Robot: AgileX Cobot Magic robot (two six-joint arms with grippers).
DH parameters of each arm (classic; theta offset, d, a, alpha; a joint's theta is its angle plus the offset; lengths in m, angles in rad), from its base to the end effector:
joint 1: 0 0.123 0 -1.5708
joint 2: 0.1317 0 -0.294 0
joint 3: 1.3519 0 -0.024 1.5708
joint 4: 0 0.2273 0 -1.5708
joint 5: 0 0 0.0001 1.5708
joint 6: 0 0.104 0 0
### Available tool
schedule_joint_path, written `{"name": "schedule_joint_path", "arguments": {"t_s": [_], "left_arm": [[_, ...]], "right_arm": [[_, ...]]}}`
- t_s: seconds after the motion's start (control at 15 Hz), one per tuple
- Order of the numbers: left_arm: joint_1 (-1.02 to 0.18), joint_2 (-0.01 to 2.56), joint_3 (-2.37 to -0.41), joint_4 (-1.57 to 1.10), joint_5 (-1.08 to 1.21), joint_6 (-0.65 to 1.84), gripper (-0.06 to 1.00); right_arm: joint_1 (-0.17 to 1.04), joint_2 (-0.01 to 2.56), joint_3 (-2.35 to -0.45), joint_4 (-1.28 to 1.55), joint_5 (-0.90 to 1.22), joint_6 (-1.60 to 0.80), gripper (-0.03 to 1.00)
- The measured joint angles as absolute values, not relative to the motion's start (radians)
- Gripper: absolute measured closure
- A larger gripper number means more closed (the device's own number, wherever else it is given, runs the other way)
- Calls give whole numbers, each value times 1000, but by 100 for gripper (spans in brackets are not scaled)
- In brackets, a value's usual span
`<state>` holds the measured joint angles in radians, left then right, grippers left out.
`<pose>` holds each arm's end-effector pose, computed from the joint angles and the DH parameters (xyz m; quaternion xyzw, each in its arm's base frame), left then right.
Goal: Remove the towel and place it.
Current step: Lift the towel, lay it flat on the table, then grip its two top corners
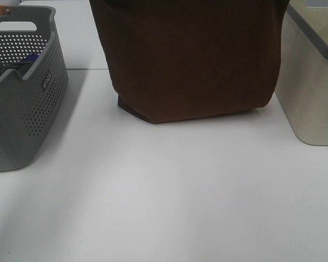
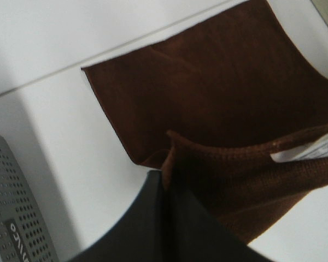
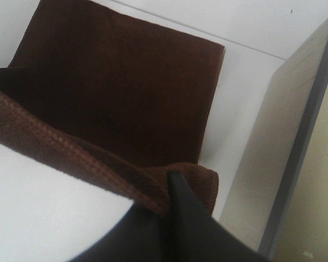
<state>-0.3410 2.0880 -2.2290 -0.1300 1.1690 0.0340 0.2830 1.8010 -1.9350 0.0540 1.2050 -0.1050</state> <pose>0.4243 -0.1637 0.3487 0.1713 0.9332 -0.1112 0.2956 0.3616 0.1106 0.3847 -0.1826 0.9393 0.0525 0.2857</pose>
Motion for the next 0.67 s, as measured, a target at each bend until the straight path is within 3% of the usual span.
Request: {"name": "schedule_joint_path", "arguments": {"t_s": [0.4,0.67], "left_arm": [[-400,2069,-2209,-102,1210,0,94],[-516,1895,-1901,-15,1209,-74,94]], "right_arm": [[283,1688,-1682,136,1216,-104,97],[283,1535,-1428,182,1216,-104,97]]}}
